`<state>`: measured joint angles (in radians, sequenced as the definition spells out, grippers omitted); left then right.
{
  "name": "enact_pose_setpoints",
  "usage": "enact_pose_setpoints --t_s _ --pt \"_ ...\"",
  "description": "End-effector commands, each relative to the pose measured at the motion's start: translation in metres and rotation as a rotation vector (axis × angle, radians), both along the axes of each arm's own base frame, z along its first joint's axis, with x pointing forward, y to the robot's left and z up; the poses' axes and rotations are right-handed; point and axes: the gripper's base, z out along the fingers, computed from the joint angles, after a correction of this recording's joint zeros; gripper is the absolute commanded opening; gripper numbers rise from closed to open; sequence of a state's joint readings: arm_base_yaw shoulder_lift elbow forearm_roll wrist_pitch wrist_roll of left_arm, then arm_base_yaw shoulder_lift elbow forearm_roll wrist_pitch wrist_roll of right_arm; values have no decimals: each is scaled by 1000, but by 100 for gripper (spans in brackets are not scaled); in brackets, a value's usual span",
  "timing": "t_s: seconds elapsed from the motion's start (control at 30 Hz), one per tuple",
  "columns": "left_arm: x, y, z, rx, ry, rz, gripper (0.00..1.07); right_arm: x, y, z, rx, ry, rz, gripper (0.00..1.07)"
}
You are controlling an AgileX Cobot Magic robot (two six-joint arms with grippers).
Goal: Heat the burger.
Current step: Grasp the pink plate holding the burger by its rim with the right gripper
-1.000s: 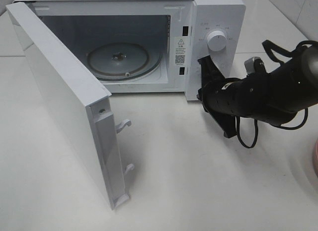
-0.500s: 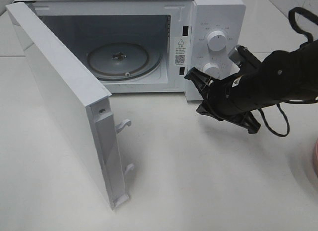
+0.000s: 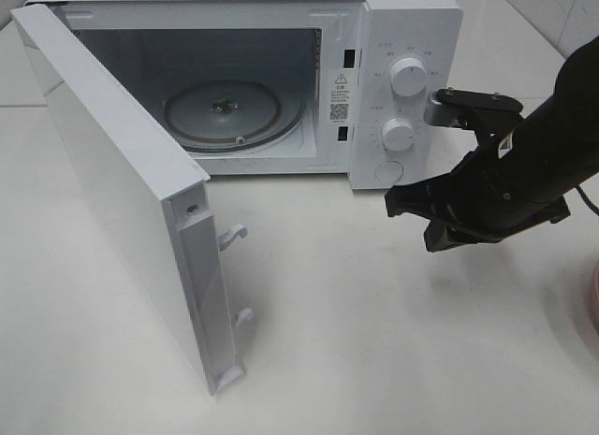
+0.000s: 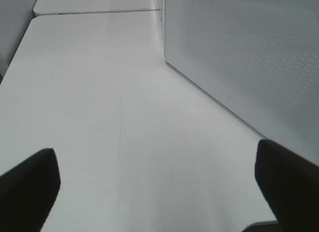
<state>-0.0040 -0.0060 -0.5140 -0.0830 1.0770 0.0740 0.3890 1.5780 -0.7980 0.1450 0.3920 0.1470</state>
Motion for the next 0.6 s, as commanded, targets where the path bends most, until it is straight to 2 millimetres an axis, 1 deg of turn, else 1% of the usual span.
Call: enact_pose_setpoints --t_s 0.03,0.07,0.2,0.23,0.3,0.33,0.37,0.4,0.43,0.47,0.5,0.53,0.57,0.6 --pt "-3 0 1 -2 -30 2 100 -7 -4 5 -59 12 138 6" --pt "-3 0 1 -2 -30 2 100 -12 -5 9 -77 22 191 7" --pt "-3 0 1 -2 -30 2 100 -16 -8 14 -84 42 205 9" --pt "-3 0 1 -2 -30 2 100 -19 -13 15 -84 71 185 13" --pt "-3 0 1 -2 -30 2 100 -19 -15 16 -86 83 179 15" --pt "-3 0 1 -2 -30 2 100 -21 -22 16 -94 119 163 22" --pt "-3 0 1 -2 -30 2 100 -21 -22 16 -94 119 163 22" --pt "-3 0 1 -2 -30 2 100 -22 -24 16 -100 138 160 27" --pt "-3 0 1 -2 -30 2 100 -23 -30 15 -122 162 159 40" --pt "-3 0 1 -2 -30 2 100 -23 -30 15 -122 162 159 40" --pt "-3 0 1 -2 -30 2 100 -23 -35 15 -145 181 158 57" --pt "-3 0 1 -2 -30 2 100 -23 -38 15 -151 190 156 64" --pt "-3 0 1 -2 -30 2 100 -23 -38 15 -151 190 156 64" --pt "-3 0 1 -2 -30 2 100 -24 -41 14 -160 203 150 80"
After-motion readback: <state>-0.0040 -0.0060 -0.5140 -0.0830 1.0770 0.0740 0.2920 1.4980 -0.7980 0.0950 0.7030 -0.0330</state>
